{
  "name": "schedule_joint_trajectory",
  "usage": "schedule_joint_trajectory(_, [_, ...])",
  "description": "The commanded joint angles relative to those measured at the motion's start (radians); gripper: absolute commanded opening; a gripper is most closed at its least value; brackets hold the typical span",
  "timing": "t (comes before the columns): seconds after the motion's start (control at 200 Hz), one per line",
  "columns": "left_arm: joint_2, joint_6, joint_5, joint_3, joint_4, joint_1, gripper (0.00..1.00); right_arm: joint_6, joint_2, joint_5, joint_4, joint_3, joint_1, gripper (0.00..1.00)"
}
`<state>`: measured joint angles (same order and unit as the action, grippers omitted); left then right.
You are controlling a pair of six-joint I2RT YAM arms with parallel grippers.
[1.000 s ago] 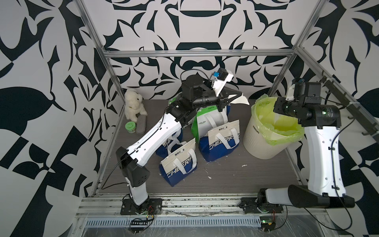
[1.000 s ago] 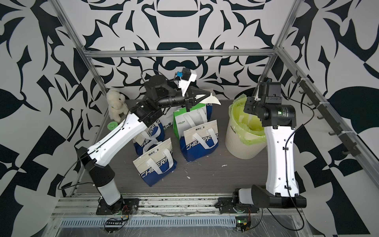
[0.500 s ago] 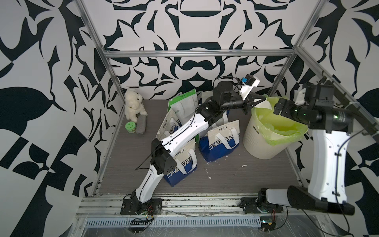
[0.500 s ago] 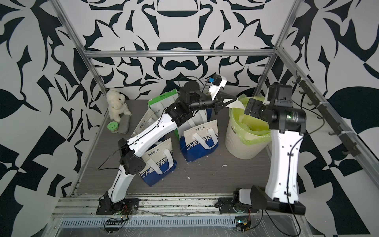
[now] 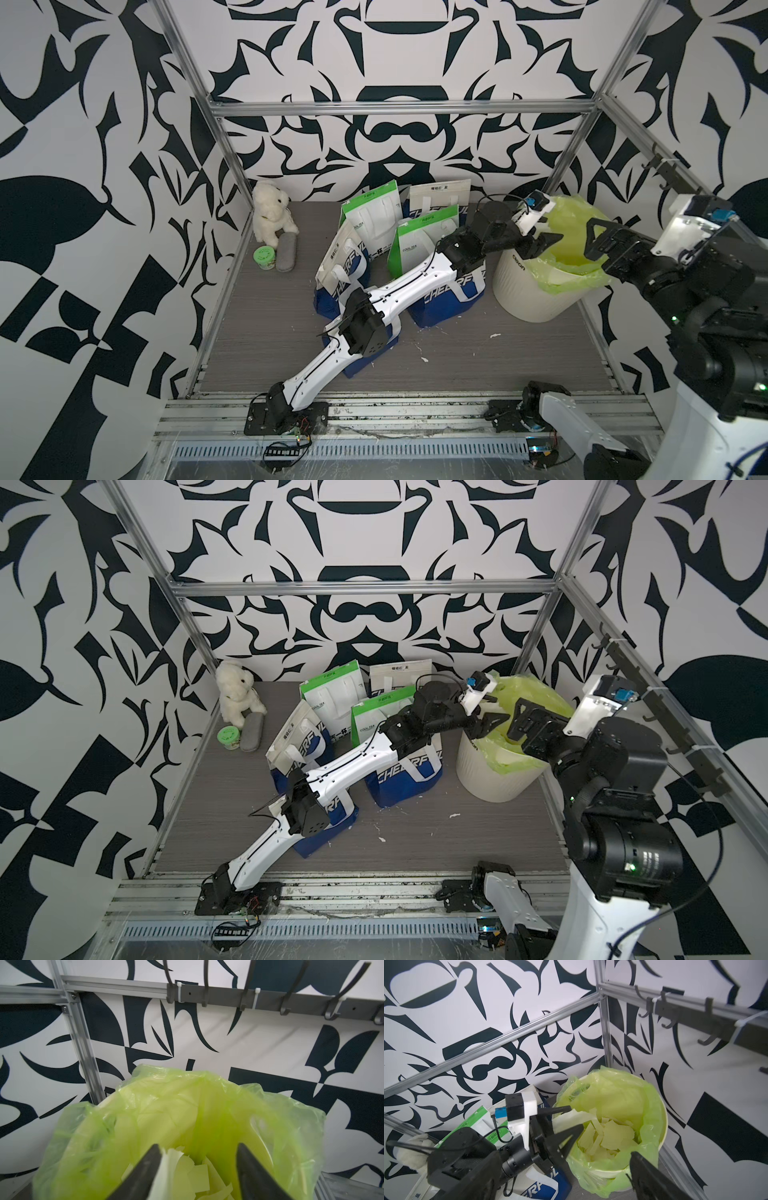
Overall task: Shred takeout receipts and throw away
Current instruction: Place the takeout receipt in the trash bin, then move the trash bin to the center of the board.
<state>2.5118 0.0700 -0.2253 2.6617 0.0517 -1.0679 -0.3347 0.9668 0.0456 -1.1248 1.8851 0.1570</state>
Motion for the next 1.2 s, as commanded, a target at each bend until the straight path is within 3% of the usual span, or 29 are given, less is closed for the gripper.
schedule_joint_trajectory(0.0, [-0.011, -0.066, 0.032, 0.030, -0.002, -0.006, 0.78, -0.034, 0.023, 0.041, 0.033, -0.011, -0.005, 0.96])
schedule_joint_trajectory(0.055, [-0.022, -0.072, 0.033, 0.024, 0.003, -0.006, 0.82, -0.043, 0.023, 0.042, 0.033, -0.012, -0.005, 0.96])
schedule_joint_trajectory(0.075, [-0.027, -0.075, 0.032, 0.019, 0.003, -0.006, 0.91, -0.044, 0.024, 0.043, 0.033, -0.012, -0.004, 0.96])
schedule_joint_trajectory(0.125, [-0.041, -0.083, 0.031, 0.009, 0.004, -0.006, 1.00, -0.048, 0.026, 0.041, 0.031, -0.012, -0.004, 0.96])
schedule_joint_trajectory(0.335, [-0.172, -0.156, 0.060, -0.103, 0.024, -0.005, 1.00, -0.053, 0.038, 0.064, 0.025, -0.023, -0.004, 0.95])
schedule_joint_trajectory(0.55, [-0.359, -0.324, 0.134, -0.215, 0.223, 0.029, 1.00, -0.033, 0.026, 0.164, 0.086, -0.114, -0.005, 0.93])
schedule_joint_trajectory(0.77, [-0.615, -0.488, 0.424, -0.381, 0.448, 0.076, 0.99, -0.032, -0.036, 0.271, 0.068, -0.194, -0.018, 0.89])
schedule_joint_trajectory(0.96, [-0.980, -0.360, 0.535, -0.703, 0.505, 0.273, 0.99, -0.028, -0.138, 0.371, -0.060, -0.374, -0.025, 0.81])
schedule_joint_trajectory(1.065, [-1.173, -0.318, 0.576, -0.933, 0.492, 0.438, 0.99, -0.029, -0.195, 0.439, -0.076, -0.532, -0.027, 0.73])
schedule_joint_trajectory(1.195, [-1.346, -0.291, 0.595, -1.194, 0.459, 0.655, 1.00, -0.039, -0.234, 0.430, -0.010, -0.705, -0.030, 0.67])
